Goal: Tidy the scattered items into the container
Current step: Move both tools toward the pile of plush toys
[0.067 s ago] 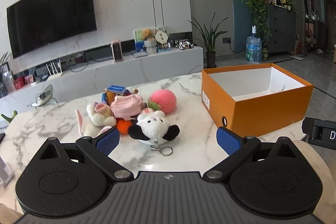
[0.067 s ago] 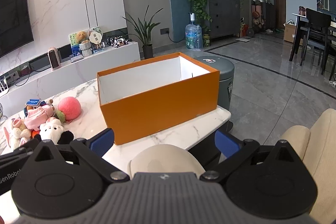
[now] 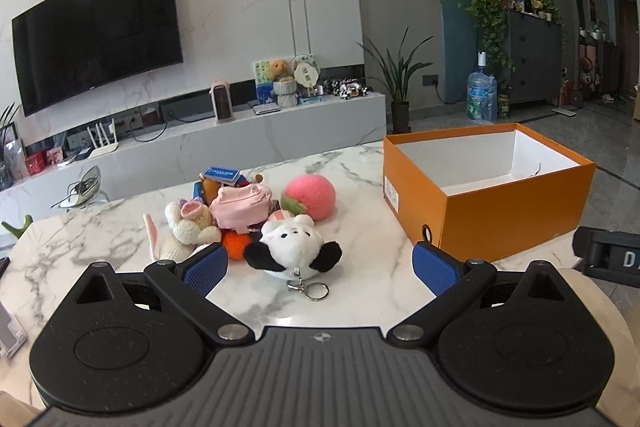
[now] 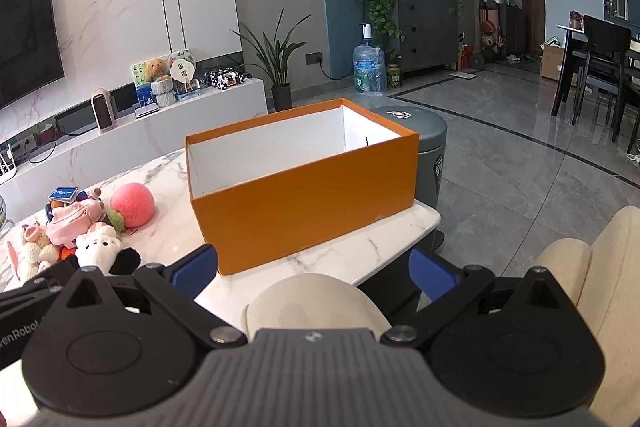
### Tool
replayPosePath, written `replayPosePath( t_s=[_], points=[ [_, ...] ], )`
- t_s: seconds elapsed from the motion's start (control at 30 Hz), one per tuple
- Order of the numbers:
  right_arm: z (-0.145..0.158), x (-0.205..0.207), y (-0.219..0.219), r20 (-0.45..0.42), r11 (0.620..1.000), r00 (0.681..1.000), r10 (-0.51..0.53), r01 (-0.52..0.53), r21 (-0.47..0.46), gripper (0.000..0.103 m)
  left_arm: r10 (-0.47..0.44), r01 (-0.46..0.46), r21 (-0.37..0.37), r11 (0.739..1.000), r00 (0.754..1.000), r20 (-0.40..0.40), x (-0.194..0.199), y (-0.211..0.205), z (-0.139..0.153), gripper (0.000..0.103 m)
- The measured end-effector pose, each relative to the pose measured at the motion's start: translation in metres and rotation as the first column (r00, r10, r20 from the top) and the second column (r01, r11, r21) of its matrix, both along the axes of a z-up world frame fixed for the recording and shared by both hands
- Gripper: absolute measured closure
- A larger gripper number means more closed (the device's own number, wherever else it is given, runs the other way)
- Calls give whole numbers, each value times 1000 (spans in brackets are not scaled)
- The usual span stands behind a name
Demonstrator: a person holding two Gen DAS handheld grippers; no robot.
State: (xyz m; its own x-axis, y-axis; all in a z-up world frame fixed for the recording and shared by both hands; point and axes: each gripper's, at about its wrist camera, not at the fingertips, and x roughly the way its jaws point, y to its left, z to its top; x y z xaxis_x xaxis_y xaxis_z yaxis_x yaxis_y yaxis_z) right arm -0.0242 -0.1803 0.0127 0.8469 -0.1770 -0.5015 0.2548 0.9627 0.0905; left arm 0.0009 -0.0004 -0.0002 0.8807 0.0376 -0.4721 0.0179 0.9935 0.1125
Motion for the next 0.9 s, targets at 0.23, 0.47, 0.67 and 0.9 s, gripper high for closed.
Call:
replayPosePath(
  t_s=[0.23,0.47,0.67,0.9],
  points=[
    [-5,0,17,-23,1000,1000,17,-17,4,0,-11,10,-83,996,1000,-6,-2,19,4,0],
    [-17,8,18,-53,999,998,35,-34,14,0,2,-2,-49,999,1000,11,-6,6,-1,0],
    [-20,11,21,-69,999,997,39,-37,17,0,22,-21,-74,997,1000,18,-10,10,0,0],
    [-21,10,26,-77,998,995,57,-56,11,0,15,-15,-82,997,1000,-3,-10,12,-3,0]
  ],
)
